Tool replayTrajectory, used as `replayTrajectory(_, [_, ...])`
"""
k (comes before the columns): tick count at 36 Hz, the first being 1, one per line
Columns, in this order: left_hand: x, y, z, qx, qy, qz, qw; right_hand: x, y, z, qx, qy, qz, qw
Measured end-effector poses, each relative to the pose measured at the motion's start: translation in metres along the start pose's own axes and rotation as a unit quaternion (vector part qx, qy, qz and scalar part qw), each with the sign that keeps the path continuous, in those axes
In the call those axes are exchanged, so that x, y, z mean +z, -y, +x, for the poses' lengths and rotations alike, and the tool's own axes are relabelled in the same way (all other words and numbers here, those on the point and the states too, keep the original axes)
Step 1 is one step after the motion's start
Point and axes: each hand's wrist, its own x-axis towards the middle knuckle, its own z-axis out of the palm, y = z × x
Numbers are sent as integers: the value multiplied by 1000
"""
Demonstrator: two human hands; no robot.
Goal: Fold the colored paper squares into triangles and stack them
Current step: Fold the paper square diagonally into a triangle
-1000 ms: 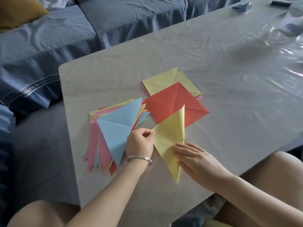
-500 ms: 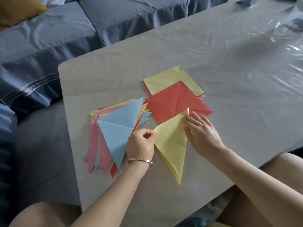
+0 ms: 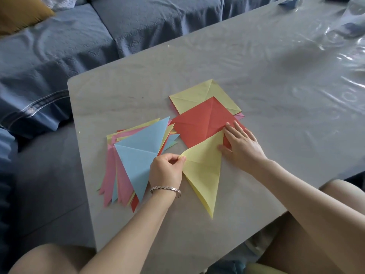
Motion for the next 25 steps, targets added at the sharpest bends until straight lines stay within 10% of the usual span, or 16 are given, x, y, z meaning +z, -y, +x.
replayTrajectory(25, [0,0,-1,2,-2,2,1000,13,34,-91,-92,116,-24,989])
